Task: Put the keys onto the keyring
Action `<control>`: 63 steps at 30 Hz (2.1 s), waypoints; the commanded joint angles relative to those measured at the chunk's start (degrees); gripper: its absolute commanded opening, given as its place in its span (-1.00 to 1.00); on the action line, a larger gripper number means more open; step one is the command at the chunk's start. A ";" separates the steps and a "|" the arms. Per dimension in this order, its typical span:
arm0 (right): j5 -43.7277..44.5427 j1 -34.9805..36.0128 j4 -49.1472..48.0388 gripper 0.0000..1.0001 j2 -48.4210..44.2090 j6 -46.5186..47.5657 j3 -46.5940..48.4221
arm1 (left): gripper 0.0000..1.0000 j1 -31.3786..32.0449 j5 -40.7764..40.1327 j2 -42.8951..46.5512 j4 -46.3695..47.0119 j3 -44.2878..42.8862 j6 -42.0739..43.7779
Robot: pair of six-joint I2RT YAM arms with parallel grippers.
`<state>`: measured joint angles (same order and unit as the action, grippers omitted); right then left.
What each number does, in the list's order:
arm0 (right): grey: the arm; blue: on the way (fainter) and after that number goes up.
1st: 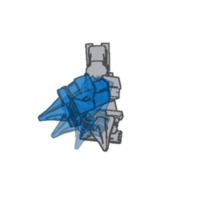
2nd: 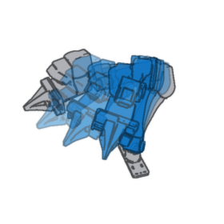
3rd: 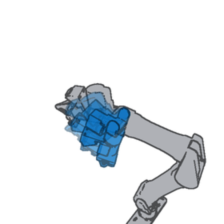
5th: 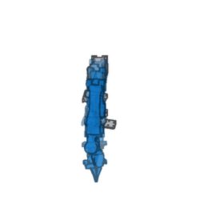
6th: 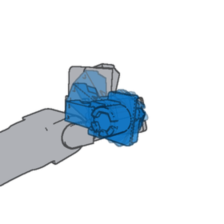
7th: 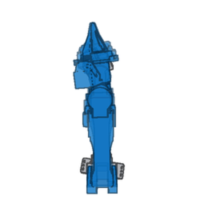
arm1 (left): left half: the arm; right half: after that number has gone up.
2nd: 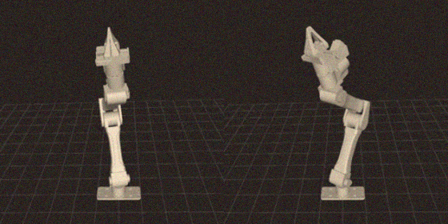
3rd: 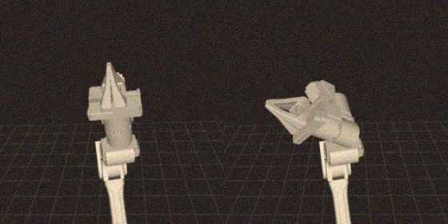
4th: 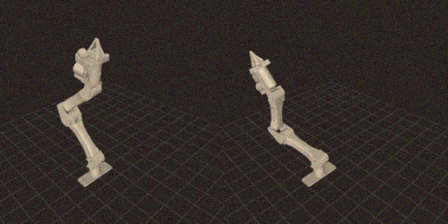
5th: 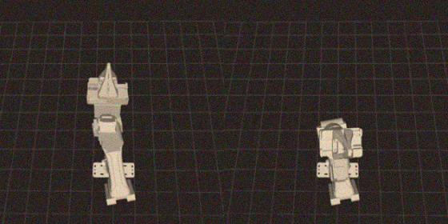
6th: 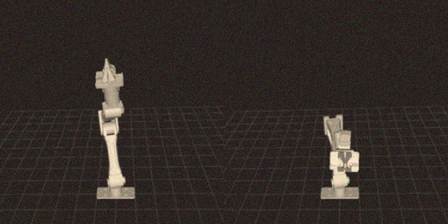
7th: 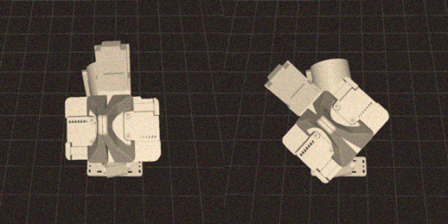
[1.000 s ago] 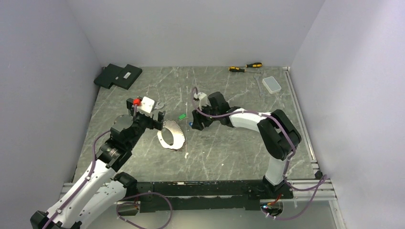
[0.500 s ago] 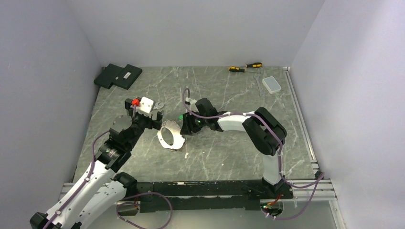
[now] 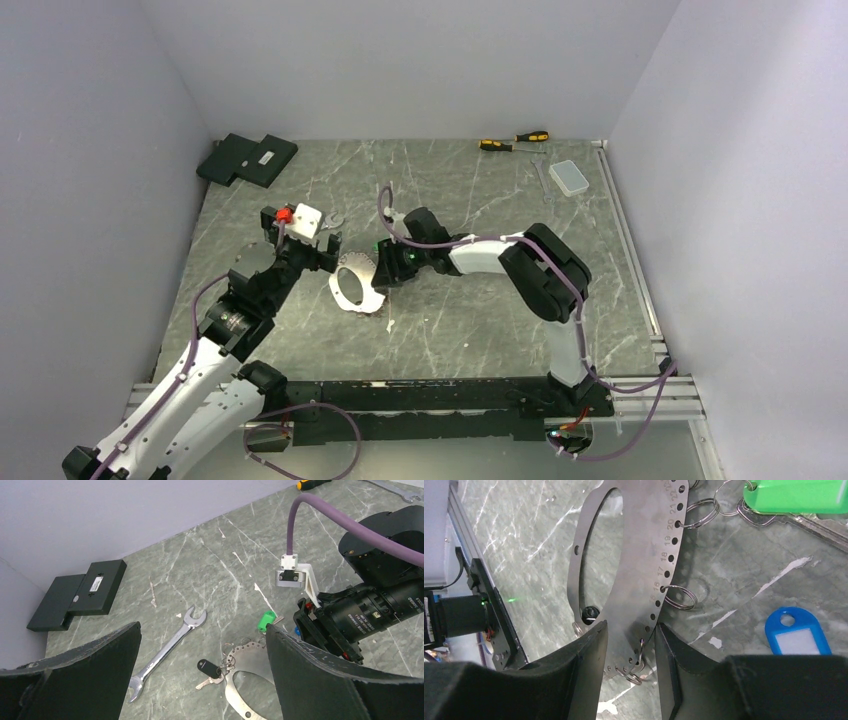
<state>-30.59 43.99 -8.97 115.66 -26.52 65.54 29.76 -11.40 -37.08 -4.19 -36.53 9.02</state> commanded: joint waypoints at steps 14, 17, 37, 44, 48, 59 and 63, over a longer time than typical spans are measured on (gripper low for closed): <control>-2.59 -0.31 -3.27 -0.84 3.09 -2.09 3.45 | 0.98 -0.05 0.31 -0.62 0.56 -0.93 1.02; -1.69 -1.42 -2.95 -0.86 3.47 -1.51 4.46 | 0.98 0.04 0.10 -2.00 -1.89 -2.51 -1.15; 0.24 -8.31 6.76 0.00 -1.42 7.47 10.43 | 0.98 2.50 7.85 -11.08 -20.11 -4.29 -4.72; 2.74 -10.05 6.23 0.12 -9.70 9.17 3.53 | 0.98 4.87 15.28 -15.91 -16.15 -0.05 16.90; 3.36 -11.39 4.76 0.13 -14.66 9.06 -1.98 | 0.62 4.87 18.86 -19.48 -14.94 -0.52 16.02; 2.06 -15.75 0.40 0.15 -23.11 8.24 -12.59 | 0.21 -0.11 25.44 -34.89 -10.15 -5.59 10.43; 1.74 -16.44 0.27 0.16 -24.18 8.42 -13.23 | 0.16 -2.32 27.83 -38.56 -7.79 -7.18 9.71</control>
<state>-28.08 28.21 -4.54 94.89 -18.59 52.60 29.21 11.73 -73.63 -16.62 -40.47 20.01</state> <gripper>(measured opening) 0.575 0.592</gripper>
